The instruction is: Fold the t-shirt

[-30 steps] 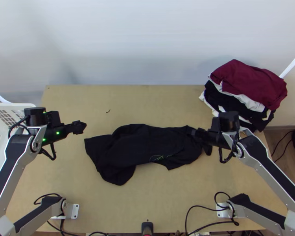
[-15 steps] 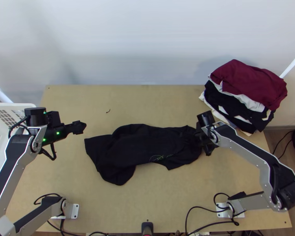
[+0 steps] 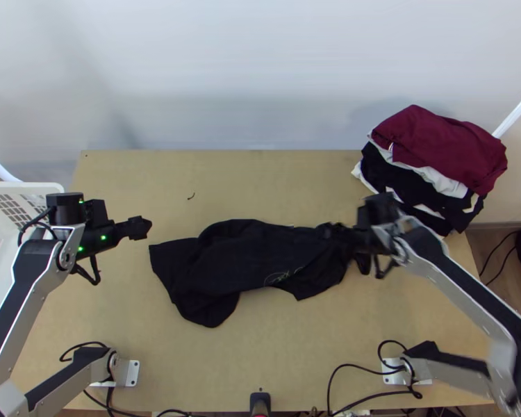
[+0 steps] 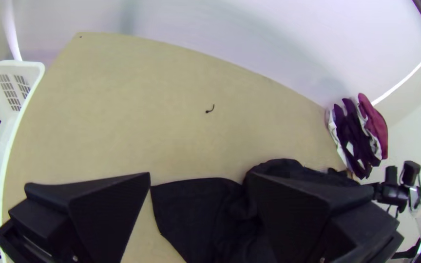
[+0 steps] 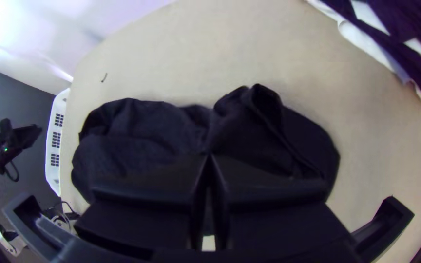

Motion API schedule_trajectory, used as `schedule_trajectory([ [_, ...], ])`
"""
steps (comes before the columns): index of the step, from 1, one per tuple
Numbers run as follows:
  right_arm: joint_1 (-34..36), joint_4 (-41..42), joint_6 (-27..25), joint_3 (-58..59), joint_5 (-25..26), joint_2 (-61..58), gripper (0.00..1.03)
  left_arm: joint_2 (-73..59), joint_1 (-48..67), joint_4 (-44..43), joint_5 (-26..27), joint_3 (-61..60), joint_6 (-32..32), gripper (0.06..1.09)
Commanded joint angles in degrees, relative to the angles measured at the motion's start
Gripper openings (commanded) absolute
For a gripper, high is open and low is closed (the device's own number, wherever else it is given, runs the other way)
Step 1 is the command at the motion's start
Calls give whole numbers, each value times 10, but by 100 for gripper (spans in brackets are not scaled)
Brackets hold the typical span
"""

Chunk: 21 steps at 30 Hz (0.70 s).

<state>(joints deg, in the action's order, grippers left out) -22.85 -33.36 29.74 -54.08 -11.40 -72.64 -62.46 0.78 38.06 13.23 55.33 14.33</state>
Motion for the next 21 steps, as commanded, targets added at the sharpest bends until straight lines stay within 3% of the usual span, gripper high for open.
schedule_trajectory([
  [1,-1,-39,-6,-12,1,66,3,-6,30,-11,-18,-26,-21,104],
  [6,4,-74,-13,11,1,133,3,-49,120,-11,-23,-25,-30,104],
  [13,14,-84,-13,35,1,148,3,-139,275,-8,-22,18,16,104],
  [21,17,-72,-11,41,1,148,3,-218,318,0,-11,46,-4,103],
])
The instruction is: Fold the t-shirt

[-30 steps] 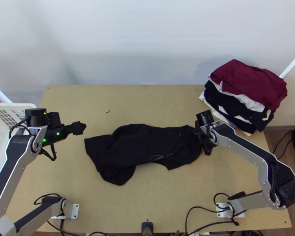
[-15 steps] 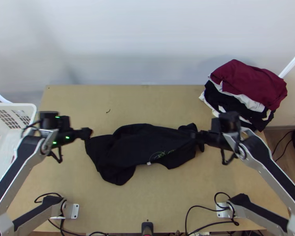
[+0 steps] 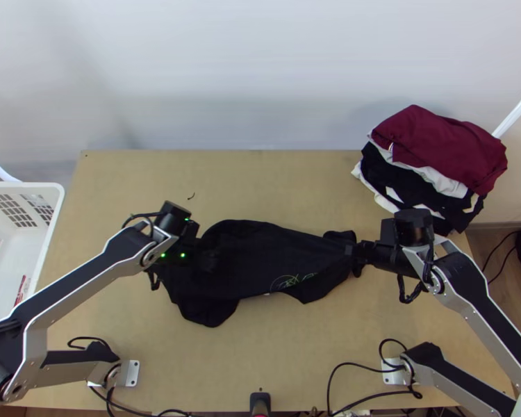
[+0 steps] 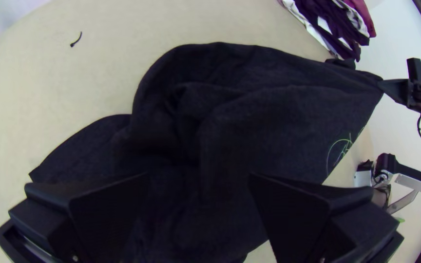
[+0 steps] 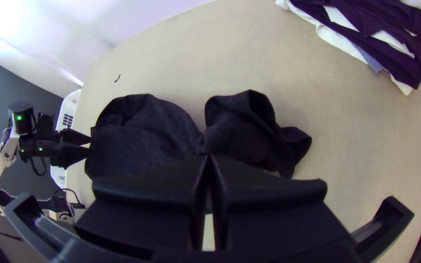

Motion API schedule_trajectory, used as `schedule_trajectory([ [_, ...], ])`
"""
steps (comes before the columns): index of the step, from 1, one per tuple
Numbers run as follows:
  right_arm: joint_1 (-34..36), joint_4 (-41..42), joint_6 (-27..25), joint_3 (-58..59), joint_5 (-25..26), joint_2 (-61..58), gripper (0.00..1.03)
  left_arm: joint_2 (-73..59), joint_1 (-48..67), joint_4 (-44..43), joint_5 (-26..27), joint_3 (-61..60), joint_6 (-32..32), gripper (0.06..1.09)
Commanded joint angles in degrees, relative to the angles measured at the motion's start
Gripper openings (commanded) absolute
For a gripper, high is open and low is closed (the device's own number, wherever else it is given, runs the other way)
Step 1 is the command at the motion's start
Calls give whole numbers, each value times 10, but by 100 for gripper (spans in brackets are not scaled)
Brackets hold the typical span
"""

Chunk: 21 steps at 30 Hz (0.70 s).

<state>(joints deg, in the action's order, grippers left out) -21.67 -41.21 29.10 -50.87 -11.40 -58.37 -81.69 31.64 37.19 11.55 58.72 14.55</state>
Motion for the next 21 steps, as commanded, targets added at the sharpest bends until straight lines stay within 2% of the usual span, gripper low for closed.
schedule_trajectory([
  [1,6,9,-4,7,1,5,3,-36,13,10,6,10,-14,102],
  [2,6,10,-4,4,2,5,3,-40,18,13,6,9,-23,91],
  [3,7,10,-4,1,2,5,3,-42,22,7,5,7,-29,69],
  [4,8,12,-4,-1,2,4,3,-44,23,-12,1,3,-27,36],
  [5,11,13,-4,-2,2,4,3,-44,22,-38,-3,-4,-24,8],
  [10,24,31,-5,-5,2,3,3,-55,-27,-64,-23,29,-10,10],
  [15,29,62,-5,-9,12,-10,3,-53,-133,-65,-22,168,14,10],
  [21,29,118,2,-34,26,-21,3,-64,-181,-23,-22,345,35,10],
])
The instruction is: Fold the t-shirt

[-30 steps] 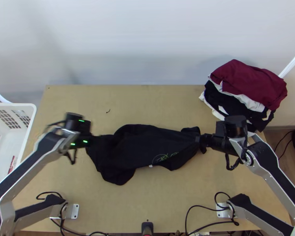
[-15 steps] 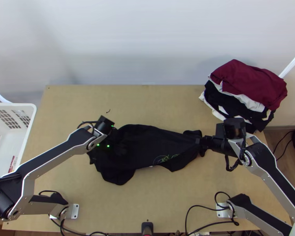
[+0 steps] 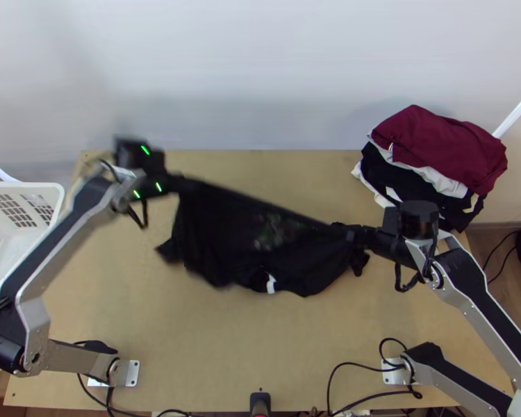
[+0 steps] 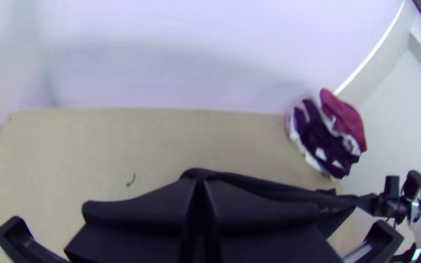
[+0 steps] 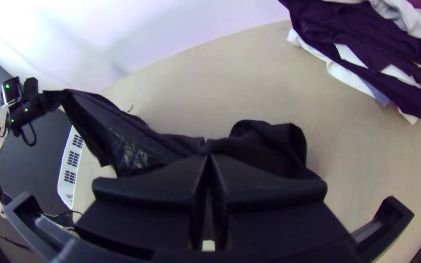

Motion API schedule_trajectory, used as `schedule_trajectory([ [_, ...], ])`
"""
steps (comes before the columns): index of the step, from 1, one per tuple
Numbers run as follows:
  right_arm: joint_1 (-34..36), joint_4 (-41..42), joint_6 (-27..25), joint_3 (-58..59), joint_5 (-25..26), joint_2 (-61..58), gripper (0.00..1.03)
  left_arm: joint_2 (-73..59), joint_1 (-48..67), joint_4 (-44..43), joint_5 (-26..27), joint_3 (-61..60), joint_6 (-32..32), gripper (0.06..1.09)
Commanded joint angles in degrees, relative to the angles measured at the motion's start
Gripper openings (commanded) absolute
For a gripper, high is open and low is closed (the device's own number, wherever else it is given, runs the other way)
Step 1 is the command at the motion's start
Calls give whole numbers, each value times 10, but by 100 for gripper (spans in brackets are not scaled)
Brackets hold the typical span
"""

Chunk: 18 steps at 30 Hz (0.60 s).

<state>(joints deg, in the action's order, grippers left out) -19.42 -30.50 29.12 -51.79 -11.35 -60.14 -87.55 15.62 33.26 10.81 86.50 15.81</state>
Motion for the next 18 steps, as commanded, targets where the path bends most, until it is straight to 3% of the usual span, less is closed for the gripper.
schedule_trajectory([
  [1,5,17,1,-28,30,-5,3,-4,-21,30,-15,89,23,10],
  [4,3,21,5,-28,31,-21,3,1,-17,49,-15,97,23,10],
  [12,3,112,4,-10,31,-120,3,4,-14,7,-16,-19,24,10],
  [18,-21,130,6,-29,31,-180,3,11,-40,2,-18,-92,-1,10],
])
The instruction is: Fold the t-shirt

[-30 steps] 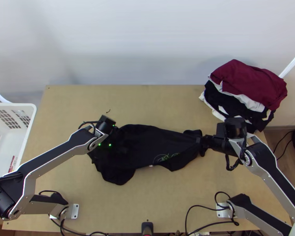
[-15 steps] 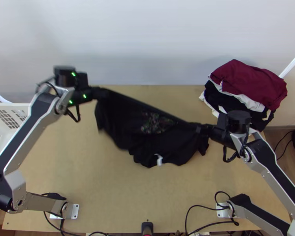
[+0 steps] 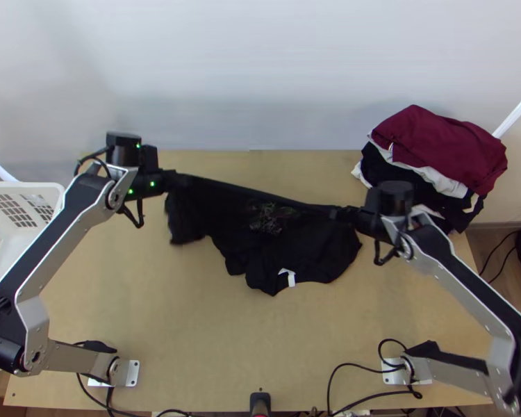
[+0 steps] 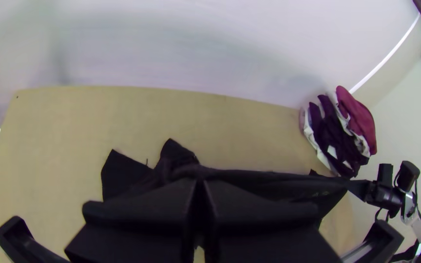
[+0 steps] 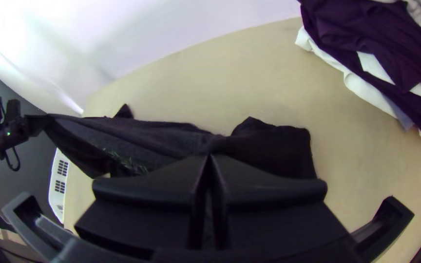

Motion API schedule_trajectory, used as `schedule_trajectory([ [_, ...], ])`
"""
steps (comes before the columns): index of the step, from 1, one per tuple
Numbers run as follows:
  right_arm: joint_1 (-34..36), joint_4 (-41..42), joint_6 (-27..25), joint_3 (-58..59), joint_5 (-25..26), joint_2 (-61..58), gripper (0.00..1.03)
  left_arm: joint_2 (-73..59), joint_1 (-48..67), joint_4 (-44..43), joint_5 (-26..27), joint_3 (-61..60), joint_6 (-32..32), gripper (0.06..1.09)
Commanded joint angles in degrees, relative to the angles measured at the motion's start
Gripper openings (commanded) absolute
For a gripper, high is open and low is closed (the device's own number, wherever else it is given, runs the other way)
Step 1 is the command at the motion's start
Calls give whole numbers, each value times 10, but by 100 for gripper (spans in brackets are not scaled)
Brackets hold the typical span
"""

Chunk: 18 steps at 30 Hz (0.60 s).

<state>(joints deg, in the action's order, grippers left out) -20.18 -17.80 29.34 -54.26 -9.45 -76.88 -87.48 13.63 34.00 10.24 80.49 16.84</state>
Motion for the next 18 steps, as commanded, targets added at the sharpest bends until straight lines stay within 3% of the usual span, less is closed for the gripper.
schedule_trajectory([
  [1,-22,3,6,-5,11,-12,3,21,-24,-2,-12,-44,-15,10],
  [10,-145,-6,34,21,11,13,3,136,-89,82,-8,-159,-161,10],
  [18,-272,-9,53,54,8,11,3,207,-124,168,35,-220,-235,10],
])
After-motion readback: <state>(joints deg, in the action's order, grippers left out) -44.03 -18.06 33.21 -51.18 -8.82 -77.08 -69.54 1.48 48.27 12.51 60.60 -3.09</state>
